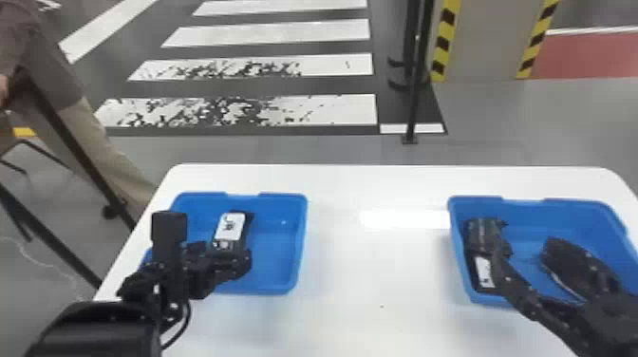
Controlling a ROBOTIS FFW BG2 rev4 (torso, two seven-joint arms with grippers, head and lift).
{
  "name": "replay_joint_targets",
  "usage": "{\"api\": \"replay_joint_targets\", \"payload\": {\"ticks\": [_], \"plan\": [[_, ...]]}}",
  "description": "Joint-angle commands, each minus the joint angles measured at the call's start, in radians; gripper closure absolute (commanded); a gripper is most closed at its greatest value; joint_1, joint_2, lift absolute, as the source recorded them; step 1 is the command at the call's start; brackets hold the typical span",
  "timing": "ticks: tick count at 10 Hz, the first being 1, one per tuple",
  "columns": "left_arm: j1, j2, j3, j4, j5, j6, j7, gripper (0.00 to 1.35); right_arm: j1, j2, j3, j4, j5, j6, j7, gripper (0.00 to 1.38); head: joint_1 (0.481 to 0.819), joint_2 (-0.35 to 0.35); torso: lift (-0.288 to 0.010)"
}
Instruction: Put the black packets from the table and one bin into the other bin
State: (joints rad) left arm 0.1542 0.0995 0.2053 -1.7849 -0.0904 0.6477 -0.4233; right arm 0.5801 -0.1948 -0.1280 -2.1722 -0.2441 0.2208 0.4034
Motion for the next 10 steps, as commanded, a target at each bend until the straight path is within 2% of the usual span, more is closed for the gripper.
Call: {"api": "replay_joint_targets", "payload": {"ticks": [1, 6, 9, 10], "plan": [[-0.027, 0.002, -0.002, 0.044, -0.013, -0.002, 0.000, 0.14, -0.003, -0.003, 0.008, 0.001, -0.001, 0.000, 0.003, 0.26, 0.695, 0.123, -0.110], [-0.108, 0.011, -0.010, 0.174, -0.055, -0.032, 0.017, 0.14, -0.011, -0.005, 0.016, 0.011, -0.019, -0.005, 0.015, 0.26, 0.695, 0.153, -0.110], [-0.132, 0.014, -0.034, 0.225, -0.057, -0.098, 0.017, 0.15, -0.023, -0.008, 0.028, 0.028, -0.025, -0.002, 0.026, 0.26, 0.695, 0.149, -0.110], [-0.140, 0.014, -0.036, 0.228, -0.061, -0.071, 0.018, 0.27, -0.023, -0.008, 0.028, 0.031, -0.027, -0.002, 0.029, 0.26, 0.695, 0.146, -0.110]]}}
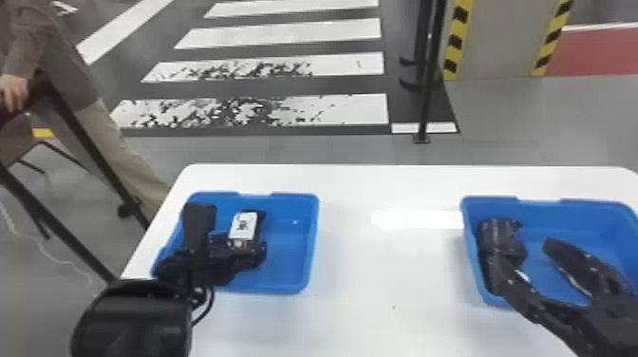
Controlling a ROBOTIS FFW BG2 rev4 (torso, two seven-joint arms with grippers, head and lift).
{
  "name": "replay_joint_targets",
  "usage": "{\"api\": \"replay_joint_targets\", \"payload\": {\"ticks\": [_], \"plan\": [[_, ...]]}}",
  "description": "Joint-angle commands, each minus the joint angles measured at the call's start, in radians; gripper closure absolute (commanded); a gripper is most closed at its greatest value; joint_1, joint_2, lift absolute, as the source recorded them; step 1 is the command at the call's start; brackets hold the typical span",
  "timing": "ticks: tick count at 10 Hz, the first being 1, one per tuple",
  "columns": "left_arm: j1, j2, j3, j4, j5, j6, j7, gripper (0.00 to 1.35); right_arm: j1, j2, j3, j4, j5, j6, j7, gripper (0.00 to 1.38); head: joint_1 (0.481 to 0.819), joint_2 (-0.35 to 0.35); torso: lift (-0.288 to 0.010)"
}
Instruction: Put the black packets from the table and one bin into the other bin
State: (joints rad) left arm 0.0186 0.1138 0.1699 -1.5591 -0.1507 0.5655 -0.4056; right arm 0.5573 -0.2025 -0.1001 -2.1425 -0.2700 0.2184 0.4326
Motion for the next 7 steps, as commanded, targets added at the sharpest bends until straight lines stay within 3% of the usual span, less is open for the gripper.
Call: {"api": "replay_joint_targets", "payload": {"ticks": [1, 2, 4, 6, 7], "plan": [[-0.009, 0.003, -0.004, 0.002, -0.029, 0.046, 0.001, 0.73, 0.000, 0.000, 0.000, 0.004, -0.003, 0.000, 0.001, 0.26, 0.695, 0.144, -0.110], [-0.009, 0.003, -0.004, 0.002, -0.037, 0.070, 0.005, 1.17, -0.003, 0.000, 0.000, 0.006, -0.007, -0.002, 0.005, 0.26, 0.695, 0.147, -0.110], [0.001, 0.004, -0.006, 0.002, -0.043, 0.041, 0.005, 1.21, -0.005, -0.002, 0.000, 0.021, -0.021, -0.002, 0.012, 0.26, 0.695, 0.157, -0.110], [0.035, -0.010, 0.021, 0.002, -0.021, -0.092, 0.007, 1.21, -0.005, -0.002, 0.000, 0.021, -0.019, 0.000, 0.015, 0.26, 0.695, 0.158, -0.110], [0.050, -0.011, 0.019, -0.003, 0.051, -0.129, 0.005, 1.21, -0.005, -0.002, 0.000, 0.021, -0.021, 0.000, 0.015, 0.26, 0.695, 0.156, -0.110]]}}
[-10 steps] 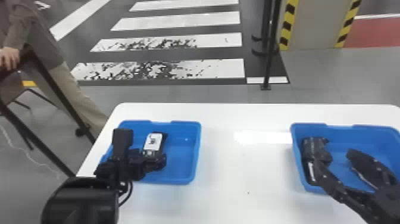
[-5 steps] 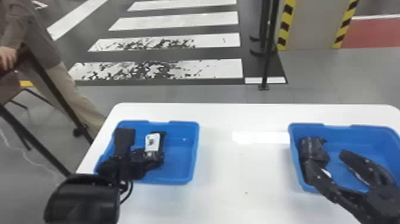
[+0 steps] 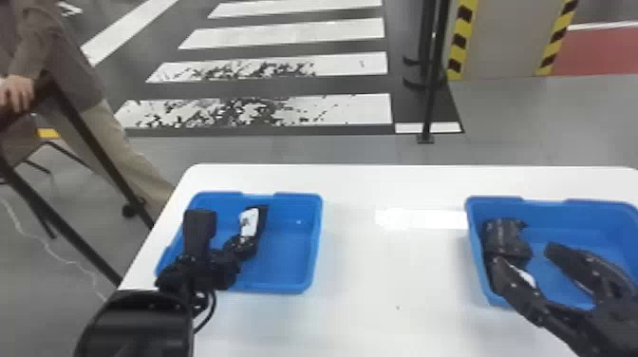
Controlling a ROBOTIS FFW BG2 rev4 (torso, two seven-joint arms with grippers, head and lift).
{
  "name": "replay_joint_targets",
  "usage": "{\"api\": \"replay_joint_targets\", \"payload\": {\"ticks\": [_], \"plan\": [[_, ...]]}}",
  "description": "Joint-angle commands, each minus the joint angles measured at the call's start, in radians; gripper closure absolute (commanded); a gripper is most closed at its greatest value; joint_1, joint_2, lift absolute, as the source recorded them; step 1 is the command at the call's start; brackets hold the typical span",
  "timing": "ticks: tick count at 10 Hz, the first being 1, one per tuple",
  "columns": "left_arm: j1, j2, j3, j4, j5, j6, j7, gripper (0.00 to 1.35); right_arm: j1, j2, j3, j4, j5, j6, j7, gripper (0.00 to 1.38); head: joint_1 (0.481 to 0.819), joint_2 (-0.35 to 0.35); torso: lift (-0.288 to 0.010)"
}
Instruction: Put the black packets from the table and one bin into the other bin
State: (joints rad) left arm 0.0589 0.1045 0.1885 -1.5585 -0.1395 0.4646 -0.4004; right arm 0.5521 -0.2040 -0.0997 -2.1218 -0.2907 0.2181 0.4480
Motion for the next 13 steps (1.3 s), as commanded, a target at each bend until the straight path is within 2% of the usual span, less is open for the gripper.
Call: {"api": "replay_joint_targets", "payload": {"ticks": [1, 2, 3, 4, 6, 8, 10, 13], "plan": [[0.044, -0.003, -0.001, -0.038, 0.116, -0.096, -0.002, 1.21, -0.002, 0.000, -0.002, 0.000, -0.006, 0.000, 0.000, 0.26, 0.695, 0.154, -0.110], [0.103, -0.014, 0.011, -0.144, 0.149, -0.114, -0.002, 1.21, -0.007, 0.000, 0.000, -0.010, -0.010, 0.000, 0.000, 0.26, 0.695, 0.140, -0.110], [0.162, -0.023, 0.021, -0.212, 0.241, -0.173, -0.002, 1.21, -0.012, 0.000, 0.000, -0.017, -0.024, 0.000, 0.001, 0.26, 0.695, 0.125, -0.110], [0.228, -0.032, 0.013, -0.259, 0.351, -0.273, -0.002, 1.21, -0.017, 0.000, -0.002, -0.034, -0.050, 0.000, 0.001, 0.26, 0.695, 0.119, -0.110], [0.356, -0.048, -0.025, -0.389, 0.419, -0.366, -0.012, 1.21, -0.061, -0.003, -0.004, -0.128, -0.042, 0.118, 0.009, 0.26, 0.695, 0.103, -0.110], [0.380, -0.043, -0.109, -0.411, 0.431, -0.411, -0.021, 1.21, -0.145, -0.014, 0.030, -0.179, -0.042, 0.233, 0.023, 0.26, 0.695, 0.079, -0.110], [0.368, -0.017, -0.198, -0.414, 0.443, -0.403, -0.023, 1.21, -0.255, -0.037, 0.122, -0.191, -0.102, 0.332, 0.026, 0.26, 0.695, 0.060, -0.110], [0.348, 0.001, -0.266, -0.414, 0.451, -0.428, -0.025, 1.21, -0.380, -0.048, 0.233, -0.150, -0.114, 0.383, 0.025, 0.26, 0.695, 0.075, -0.110]]}}
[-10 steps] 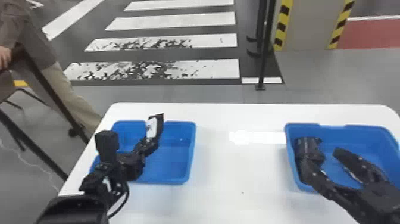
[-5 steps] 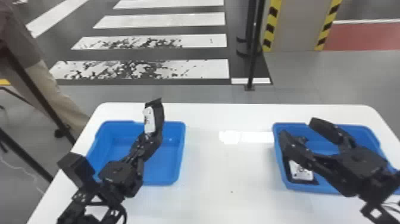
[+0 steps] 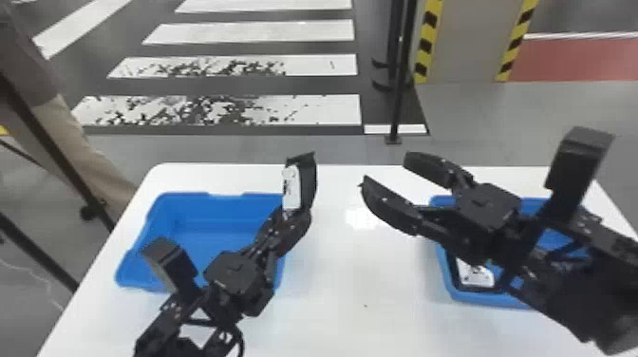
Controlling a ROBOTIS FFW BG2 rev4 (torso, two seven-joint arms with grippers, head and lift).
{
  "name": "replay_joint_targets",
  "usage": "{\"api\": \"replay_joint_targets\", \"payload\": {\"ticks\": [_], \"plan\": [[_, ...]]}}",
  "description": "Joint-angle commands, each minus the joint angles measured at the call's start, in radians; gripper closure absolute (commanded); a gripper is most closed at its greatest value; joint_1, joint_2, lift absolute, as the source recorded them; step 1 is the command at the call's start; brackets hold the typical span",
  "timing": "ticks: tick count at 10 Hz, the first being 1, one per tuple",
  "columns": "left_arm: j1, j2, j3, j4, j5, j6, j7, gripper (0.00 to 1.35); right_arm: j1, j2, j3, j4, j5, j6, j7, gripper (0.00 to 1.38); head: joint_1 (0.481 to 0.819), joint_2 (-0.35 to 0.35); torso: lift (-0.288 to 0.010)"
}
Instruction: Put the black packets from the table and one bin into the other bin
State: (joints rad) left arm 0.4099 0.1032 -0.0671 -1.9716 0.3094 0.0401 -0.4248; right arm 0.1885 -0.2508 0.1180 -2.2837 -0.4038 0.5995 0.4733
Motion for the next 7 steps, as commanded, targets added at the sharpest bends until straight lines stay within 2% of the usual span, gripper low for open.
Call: {"api": "replay_joint_targets", "payload": {"ticks": [1, 7], "plan": [[-0.003, 0.007, -0.029, 0.000, 0.014, -0.016, 0.000, 1.21, -0.039, -0.001, 0.032, 0.039, 0.003, 0.002, -0.001, 0.26, 0.695, 0.084, -0.110], [-0.017, 0.021, -0.078, -0.005, 0.020, -0.025, 0.000, 1.21, -0.233, -0.012, 0.197, 0.275, -0.033, -0.050, 0.018, 0.30, 0.695, 0.102, -0.110]]}}
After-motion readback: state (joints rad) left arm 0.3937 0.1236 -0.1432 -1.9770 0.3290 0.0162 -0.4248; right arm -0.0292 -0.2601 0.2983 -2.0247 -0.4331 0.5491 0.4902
